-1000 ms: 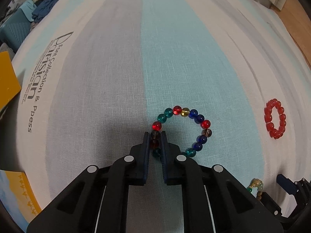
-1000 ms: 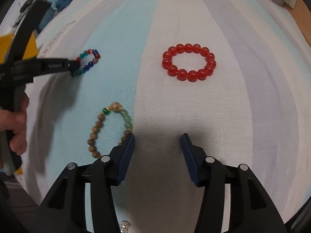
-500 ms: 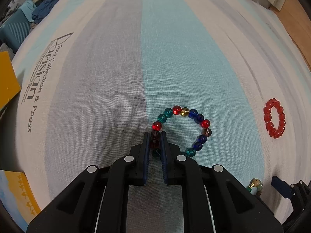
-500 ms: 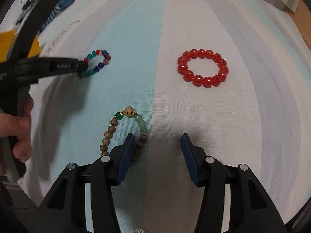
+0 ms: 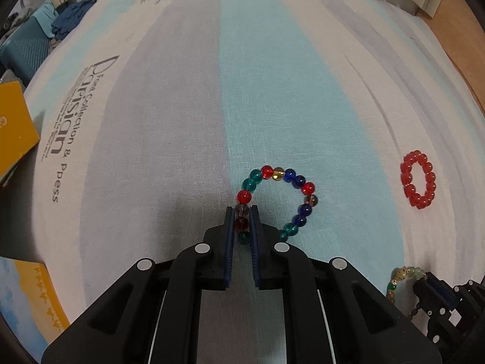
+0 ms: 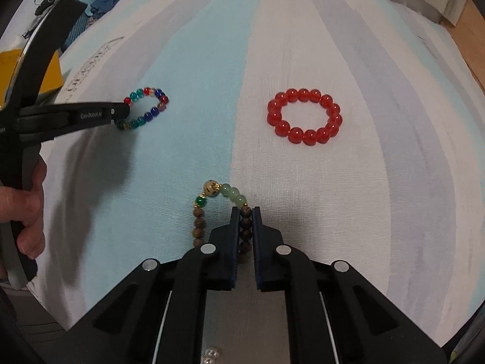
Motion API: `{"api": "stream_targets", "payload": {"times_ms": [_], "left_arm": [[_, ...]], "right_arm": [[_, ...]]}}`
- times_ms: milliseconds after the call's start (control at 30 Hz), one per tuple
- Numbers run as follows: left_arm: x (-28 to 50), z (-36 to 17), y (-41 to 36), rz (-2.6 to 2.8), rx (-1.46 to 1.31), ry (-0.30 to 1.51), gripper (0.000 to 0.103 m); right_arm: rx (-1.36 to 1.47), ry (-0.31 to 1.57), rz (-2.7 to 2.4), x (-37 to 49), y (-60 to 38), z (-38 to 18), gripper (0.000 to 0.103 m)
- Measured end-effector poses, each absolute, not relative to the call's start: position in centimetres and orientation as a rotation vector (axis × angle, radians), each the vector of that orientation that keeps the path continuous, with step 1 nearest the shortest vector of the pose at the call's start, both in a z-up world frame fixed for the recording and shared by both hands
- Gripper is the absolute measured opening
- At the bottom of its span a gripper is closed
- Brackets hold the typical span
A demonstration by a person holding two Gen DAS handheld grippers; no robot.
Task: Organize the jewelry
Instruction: 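Lift and carry both bracelets over the open white box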
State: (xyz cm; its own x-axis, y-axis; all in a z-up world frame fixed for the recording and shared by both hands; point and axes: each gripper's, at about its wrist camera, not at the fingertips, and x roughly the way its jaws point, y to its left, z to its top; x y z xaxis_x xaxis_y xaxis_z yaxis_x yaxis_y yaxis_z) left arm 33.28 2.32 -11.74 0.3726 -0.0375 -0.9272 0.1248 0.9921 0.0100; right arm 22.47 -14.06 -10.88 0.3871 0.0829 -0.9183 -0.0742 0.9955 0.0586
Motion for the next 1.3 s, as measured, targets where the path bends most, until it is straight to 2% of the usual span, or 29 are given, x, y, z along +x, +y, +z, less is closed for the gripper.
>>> {"api": "stream_targets", "payload": {"times_ms": [767,1300], "left_arm": [[26.5,-3.4,5.4,-0.092,0.039,1.093,0.009],[20.3,2.8,10.3,-0.046,-0.009,1.027,0.009]], "right_arm": [[0.031,1.049,0.107,19.3,-14.1,-2.0,0.007],[0.036,0.988,0.124,16.0,-10.9,3.2,0.007]]}}
